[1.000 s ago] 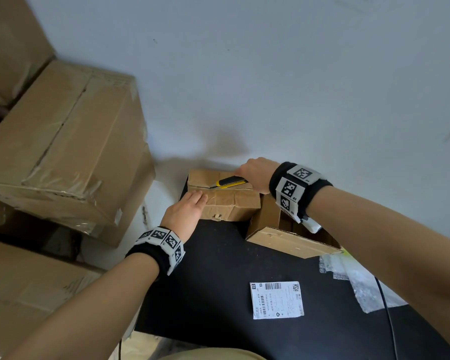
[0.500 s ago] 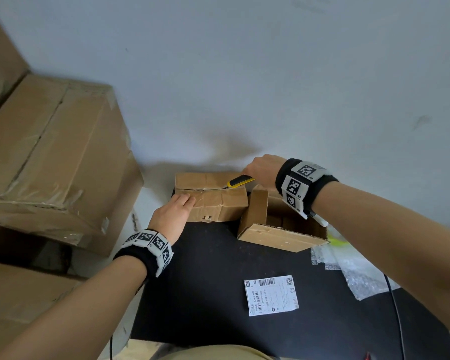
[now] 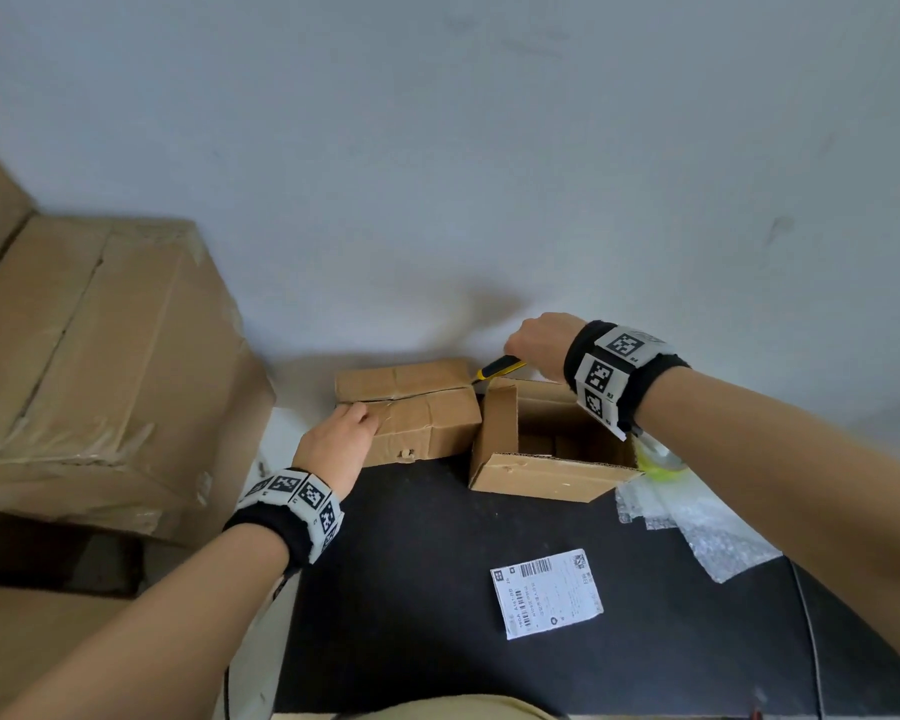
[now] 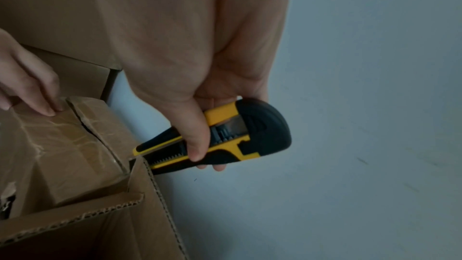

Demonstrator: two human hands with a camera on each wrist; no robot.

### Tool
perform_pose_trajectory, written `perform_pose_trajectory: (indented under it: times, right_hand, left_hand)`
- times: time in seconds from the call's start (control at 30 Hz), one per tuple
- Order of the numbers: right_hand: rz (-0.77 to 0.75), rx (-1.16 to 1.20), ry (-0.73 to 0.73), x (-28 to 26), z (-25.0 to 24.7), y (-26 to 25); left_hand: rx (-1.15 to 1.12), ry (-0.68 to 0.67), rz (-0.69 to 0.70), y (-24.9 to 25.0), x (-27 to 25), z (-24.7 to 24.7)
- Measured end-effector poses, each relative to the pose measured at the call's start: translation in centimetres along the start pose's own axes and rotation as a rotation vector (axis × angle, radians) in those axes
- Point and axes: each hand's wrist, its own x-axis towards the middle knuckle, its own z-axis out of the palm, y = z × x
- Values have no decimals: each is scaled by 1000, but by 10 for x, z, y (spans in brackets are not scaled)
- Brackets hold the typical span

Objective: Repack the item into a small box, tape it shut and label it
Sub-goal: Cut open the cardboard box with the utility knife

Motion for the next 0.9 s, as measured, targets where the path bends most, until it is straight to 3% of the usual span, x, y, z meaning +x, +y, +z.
perform_pose_trajectory:
  times: [0.23, 0.43, 0.57, 0.9]
  right_hand:
    - [97, 148, 111, -10, -1, 5]
    - [136, 452, 161, -20, 15, -6]
    - [161, 587, 168, -28, 29, -17]
    - [227, 928, 215, -31, 48, -37]
  left_hand:
    - [5, 56, 67, 10, 21, -14]
    - [-17, -74, 64, 10, 46, -14]
    - [-26, -76, 53, 4, 56, -9]
    - [-37, -91, 29, 5, 39, -9]
